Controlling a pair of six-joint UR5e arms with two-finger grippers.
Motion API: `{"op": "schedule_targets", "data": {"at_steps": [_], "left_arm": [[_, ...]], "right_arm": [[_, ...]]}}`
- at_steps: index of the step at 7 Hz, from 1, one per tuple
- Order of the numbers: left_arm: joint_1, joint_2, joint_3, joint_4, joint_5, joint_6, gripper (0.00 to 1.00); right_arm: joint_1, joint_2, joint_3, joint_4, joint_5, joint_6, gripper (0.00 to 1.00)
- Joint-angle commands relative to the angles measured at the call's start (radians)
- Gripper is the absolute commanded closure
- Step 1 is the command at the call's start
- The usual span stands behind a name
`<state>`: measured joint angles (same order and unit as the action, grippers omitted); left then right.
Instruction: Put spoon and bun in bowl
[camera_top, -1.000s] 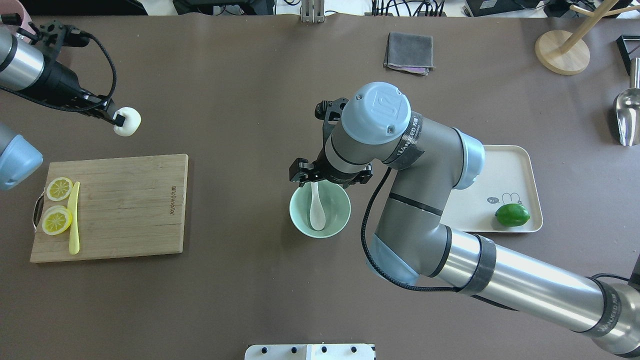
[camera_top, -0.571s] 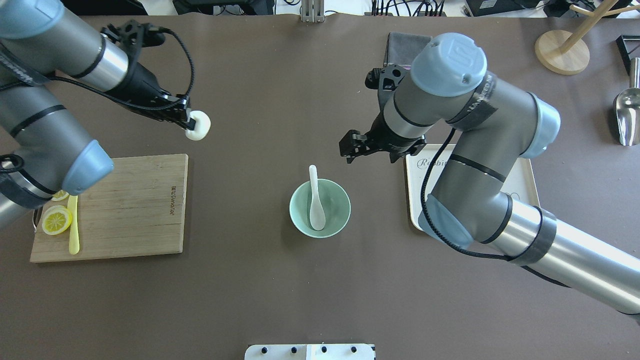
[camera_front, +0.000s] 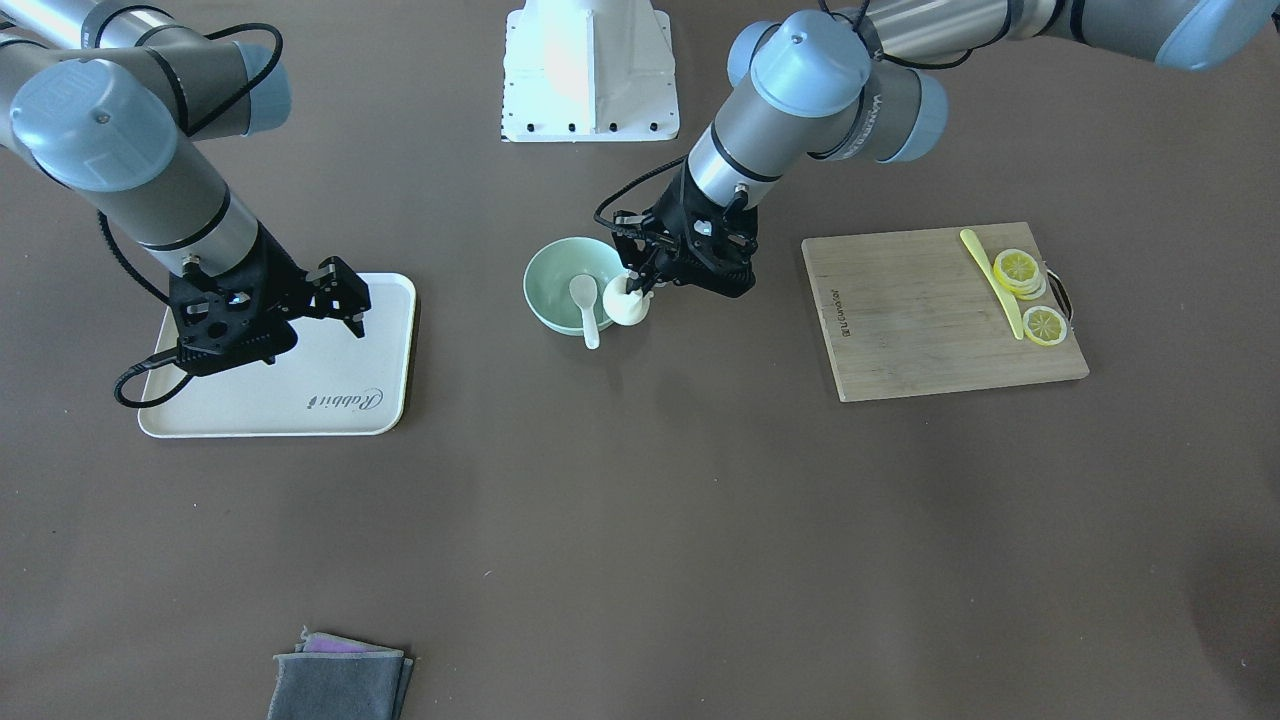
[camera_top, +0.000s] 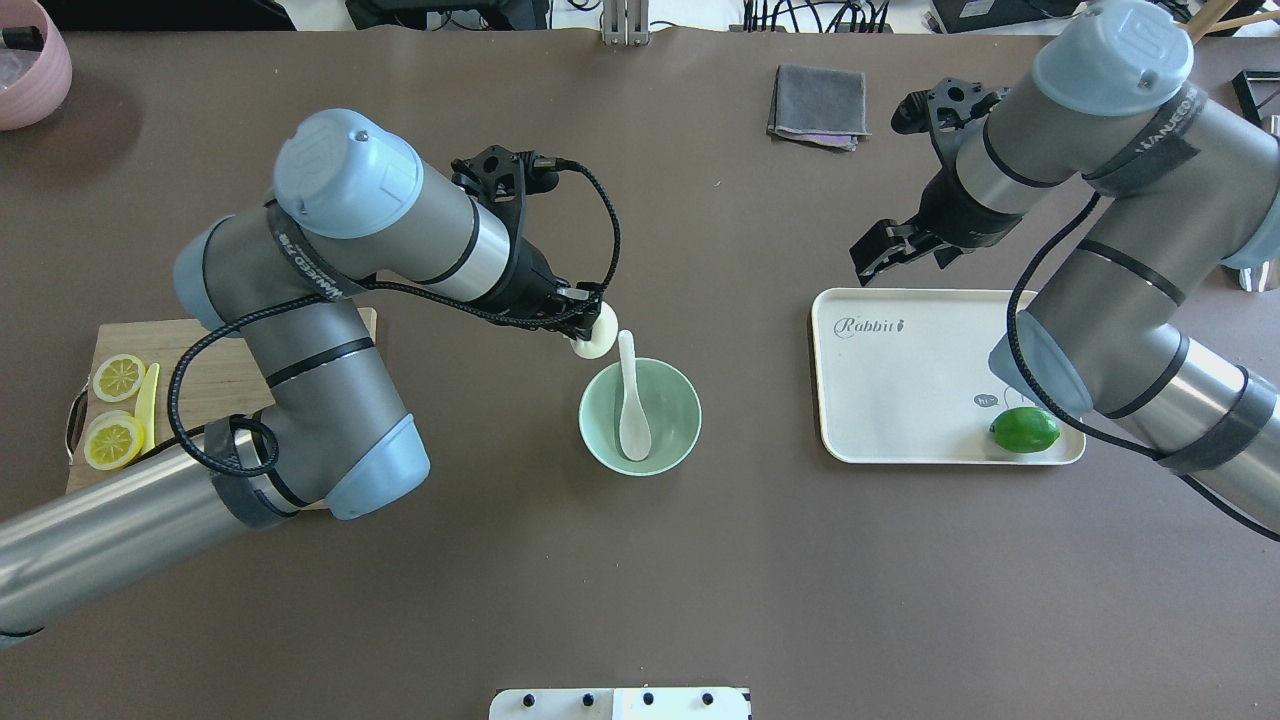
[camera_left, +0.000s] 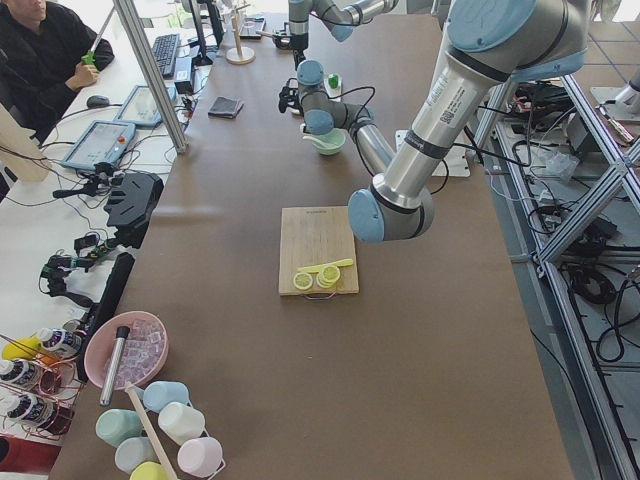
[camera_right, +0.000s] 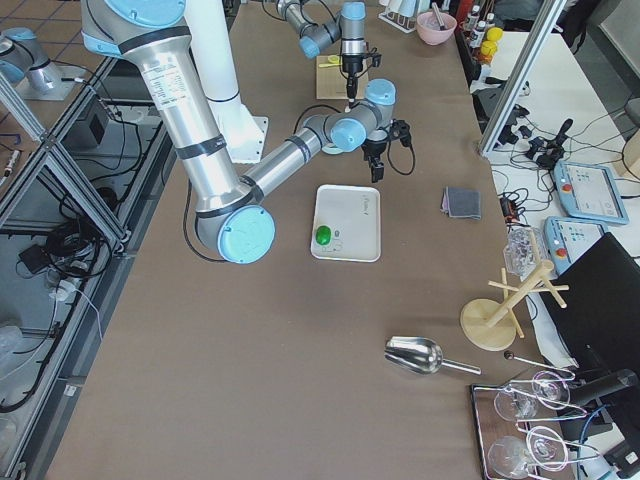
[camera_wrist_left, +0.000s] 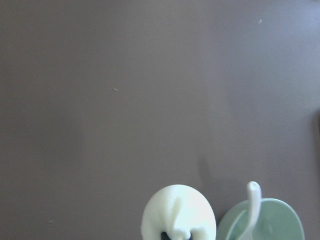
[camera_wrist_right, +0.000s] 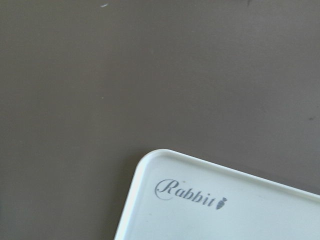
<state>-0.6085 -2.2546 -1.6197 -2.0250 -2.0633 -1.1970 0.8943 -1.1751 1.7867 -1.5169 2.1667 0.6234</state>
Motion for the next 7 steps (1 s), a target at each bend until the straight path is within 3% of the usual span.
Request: {"op": "schedule_targets", "data": {"at_steps": [1,3,4,7], "left_arm": [[0.09,-0.042,0.095,-0.089,0.093,-0.079,1.0],[0.107,-0.042,0.092,-0.086,0.104,-0.096,1.0],[0.107,-0.037,0.089,-0.086,0.098,-0.085,0.06],[0.105,-0.026,0.048,-0.075,0.098,-0.093,0.02]], "right_arm": [[0.043,-0.035,-0.01,-0.003,-0.001,-0.071,0.0],[0.046,-0.035,-0.023,0.001,-0.001,-0.071,0.0],[0.046,-0.034,-0.024,-0.003,-0.001,-0.071,0.0],[0.058,-0.026,-0.02,-0.044,0.016,-0.071,0.0]]}}
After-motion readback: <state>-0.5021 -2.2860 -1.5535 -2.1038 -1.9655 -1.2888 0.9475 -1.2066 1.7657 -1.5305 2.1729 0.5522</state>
